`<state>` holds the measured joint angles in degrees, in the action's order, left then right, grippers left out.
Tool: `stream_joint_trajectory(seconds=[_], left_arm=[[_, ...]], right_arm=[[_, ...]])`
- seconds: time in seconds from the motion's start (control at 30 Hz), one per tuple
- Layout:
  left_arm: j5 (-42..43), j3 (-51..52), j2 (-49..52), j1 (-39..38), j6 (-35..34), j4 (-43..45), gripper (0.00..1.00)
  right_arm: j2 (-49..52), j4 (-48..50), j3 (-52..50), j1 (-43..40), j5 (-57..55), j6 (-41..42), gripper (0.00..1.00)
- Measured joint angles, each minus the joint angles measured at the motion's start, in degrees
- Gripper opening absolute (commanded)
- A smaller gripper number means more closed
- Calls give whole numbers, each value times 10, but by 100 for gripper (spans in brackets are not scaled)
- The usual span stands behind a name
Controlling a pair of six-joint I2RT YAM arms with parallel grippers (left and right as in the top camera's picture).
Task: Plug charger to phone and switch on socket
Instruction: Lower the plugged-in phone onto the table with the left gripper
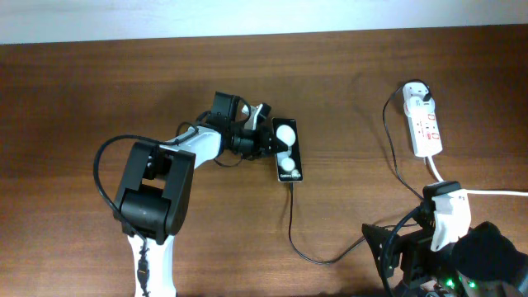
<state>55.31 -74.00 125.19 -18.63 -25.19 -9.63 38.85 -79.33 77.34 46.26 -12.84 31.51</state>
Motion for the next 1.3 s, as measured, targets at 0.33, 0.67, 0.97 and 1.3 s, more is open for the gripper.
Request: stream_joint_trajectory(seconds=[0.33, 0.67, 0.97, 1.3], left_arm=[[-93, -8, 0, -27, -5, -30, 36], [-85, -21, -14, -33, -3, -31, 88], [-136, -35, -30, -38, -3, -79, 99], [-310, -49, -52, -41, -1, -135, 99]], right_arm=[[0, 0, 0, 0, 0, 0, 99], [0, 0, 0, 0, 0, 0, 99], [0, 0, 0, 0, 0, 0, 99], [0, 0, 0, 0, 0, 0, 99]])
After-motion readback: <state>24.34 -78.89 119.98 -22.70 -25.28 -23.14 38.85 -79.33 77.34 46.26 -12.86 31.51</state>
